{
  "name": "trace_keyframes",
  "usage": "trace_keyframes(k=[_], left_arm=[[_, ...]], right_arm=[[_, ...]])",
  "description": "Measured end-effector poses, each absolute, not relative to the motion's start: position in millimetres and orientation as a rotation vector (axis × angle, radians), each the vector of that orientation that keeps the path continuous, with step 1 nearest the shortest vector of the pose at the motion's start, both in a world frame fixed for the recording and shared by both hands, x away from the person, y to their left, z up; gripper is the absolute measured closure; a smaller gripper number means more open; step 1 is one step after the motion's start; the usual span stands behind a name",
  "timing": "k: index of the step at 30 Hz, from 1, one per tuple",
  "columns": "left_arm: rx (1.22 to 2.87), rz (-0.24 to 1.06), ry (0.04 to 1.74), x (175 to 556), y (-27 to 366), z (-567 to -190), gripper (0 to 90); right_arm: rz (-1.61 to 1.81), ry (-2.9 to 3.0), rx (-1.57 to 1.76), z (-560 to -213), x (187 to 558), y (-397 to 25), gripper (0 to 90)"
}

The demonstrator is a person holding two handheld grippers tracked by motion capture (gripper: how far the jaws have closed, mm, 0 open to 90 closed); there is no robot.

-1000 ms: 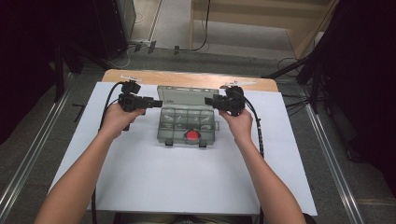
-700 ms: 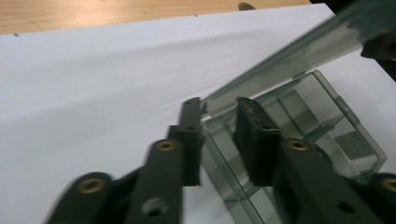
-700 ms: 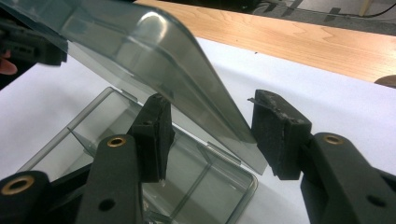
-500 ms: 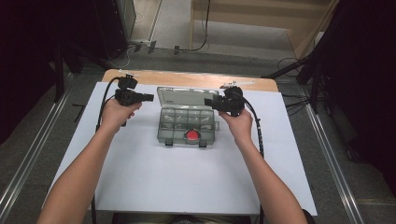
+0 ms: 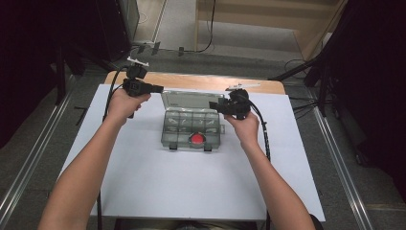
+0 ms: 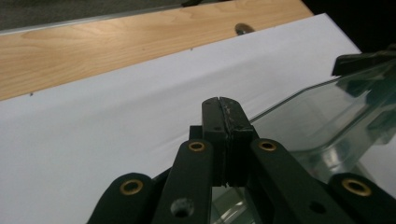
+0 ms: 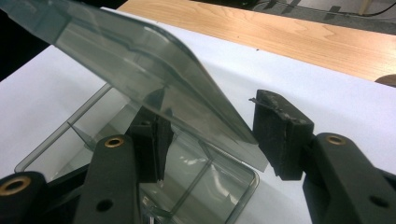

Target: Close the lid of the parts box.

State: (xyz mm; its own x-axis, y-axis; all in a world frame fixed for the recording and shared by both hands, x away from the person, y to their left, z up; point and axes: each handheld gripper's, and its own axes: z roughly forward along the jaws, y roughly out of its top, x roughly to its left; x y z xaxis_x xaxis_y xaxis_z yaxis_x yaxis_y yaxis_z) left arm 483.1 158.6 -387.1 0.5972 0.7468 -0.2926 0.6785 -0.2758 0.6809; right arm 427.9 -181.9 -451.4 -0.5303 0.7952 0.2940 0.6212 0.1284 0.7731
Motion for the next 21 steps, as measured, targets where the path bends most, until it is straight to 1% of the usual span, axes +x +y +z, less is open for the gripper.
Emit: trace_keyframes(k=[2, 5, 9, 12, 18, 21], left_arm=[[2.017, 0.118, 1.123, 482.4, 157.3, -386.6, 89.6], [2.005, 0.096, 1.119, 482.4, 155.6, -386.4, 89.7], [2.040, 0.089, 1.097, 481.3, 151.5, -387.9, 89.7], [2.037, 0.085, 1.095, 481.5, 151.2, -387.9, 89.7], [2.023, 0.074, 1.094, 483.1, 149.8, -388.4, 89.6], [2.024, 0.067, 1.092, 484.1, 149.7, -389.4, 89.6]], right_arm=[[1.362, 2.208, 1.410, -451.8, 428.4, -182.1, 48.9], [1.365, 2.207, 1.411, -451.9, 428.7, -182.4, 48.9], [1.364, 2.206, 1.412, -452.0, 429.3, -182.7, 48.9], [1.372, 2.206, 1.419, -452.5, 429.6, -183.2, 48.4], [1.371, 2.243, 1.447, -450.2, 428.6, -186.5, 40.6], [1.363, 2.253, 1.455, -448.6, 427.0, -188.3, 39.4]])
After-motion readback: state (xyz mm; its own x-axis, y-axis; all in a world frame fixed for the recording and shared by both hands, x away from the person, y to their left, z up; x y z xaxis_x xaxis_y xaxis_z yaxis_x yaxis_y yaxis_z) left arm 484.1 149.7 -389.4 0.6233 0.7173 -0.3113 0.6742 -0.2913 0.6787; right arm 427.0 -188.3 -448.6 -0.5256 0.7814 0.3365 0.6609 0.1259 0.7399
